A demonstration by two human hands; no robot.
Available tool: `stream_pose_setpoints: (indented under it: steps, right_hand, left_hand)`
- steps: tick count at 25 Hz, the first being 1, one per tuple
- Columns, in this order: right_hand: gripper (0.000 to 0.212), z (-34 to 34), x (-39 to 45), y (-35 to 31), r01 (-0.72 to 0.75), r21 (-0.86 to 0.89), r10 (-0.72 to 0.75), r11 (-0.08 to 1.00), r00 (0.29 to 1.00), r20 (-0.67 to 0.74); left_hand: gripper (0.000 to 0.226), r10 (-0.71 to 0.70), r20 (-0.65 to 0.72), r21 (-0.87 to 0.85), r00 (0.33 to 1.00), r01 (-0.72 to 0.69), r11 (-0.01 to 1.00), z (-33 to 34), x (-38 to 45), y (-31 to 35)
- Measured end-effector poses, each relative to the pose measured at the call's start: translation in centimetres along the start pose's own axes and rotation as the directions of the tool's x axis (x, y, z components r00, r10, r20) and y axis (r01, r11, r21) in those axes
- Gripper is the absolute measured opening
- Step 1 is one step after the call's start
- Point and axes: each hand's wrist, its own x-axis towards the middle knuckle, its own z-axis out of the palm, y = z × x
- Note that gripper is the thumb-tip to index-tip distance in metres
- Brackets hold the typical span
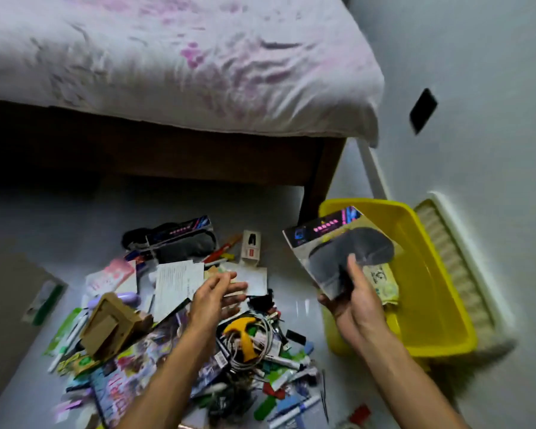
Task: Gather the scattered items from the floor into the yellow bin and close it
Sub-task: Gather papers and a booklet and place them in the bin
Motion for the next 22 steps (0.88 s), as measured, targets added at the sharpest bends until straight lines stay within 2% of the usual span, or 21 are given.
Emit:
stream_pose_setpoints:
  steps: [2,5,8,11,14,17,19,22]
  right_hand:
    - [0.048,-0.9,-0.5,-1.1,-0.128,-0.035,0.13,0.991,0.99,0.055]
    - [0.046,0.2,-1.2,0.4,-0.254,-0.285,0.301,0.924,0.945,0.131]
    - [0.034,4.1,-1.3,3.2,-0.217,-0.493,0.353,0.843,0.913,0.202]
    - [0.024,9.0,0.4,5.7,-0.089,-0.693,0.384,0.715,0.879,0.284]
    - [0.015,13.7,3.9,9.8,0.069,-0.834,0.399,0.547,0.854,0.333]
    - [0.017,15.3,8.8,14.8,0.209,-0.911,0.364,0.357,0.867,0.341]
    - [0.022,14.1,10.2,17.2,0.275,-0.945,0.344,0.178,0.882,0.322]
    - [0.03,10.7,9.5,22.2,0.329,-0.938,0.495,-0.111,0.837,0.236]
  left_hand:
    - [0.024,-0.018,-0.009,0.042,1.0,0.018,0.999,1.0,-0.8,-0.3]
    - [0.018,-0.005,-0.061,0.103,0.998,0.012,0.995,0.3,-1.5,0.0]
    - [0.014,0.02,-0.146,0.121,0.989,-0.002,0.993,-2.9,-0.7,1.0]
    - [0.014,0.036,-0.22,0.135,0.975,-0.007,0.991,-7.0,1.9,2.0]
    - [0.017,0.054,-0.299,0.234,0.953,0.018,0.972,-12.1,6.0,1.7]
    - [0.022,0.022,-0.33,0.363,0.944,0.105,0.926,-16.4,10.4,-0.5]
    - [0.029,-0.011,-0.325,0.444,0.946,0.163,0.881,-17.3,11.6,-2.1]
    - [0.034,-0.051,-0.256,0.613,0.965,0.203,0.764,-17.9,11.7,-5.7]
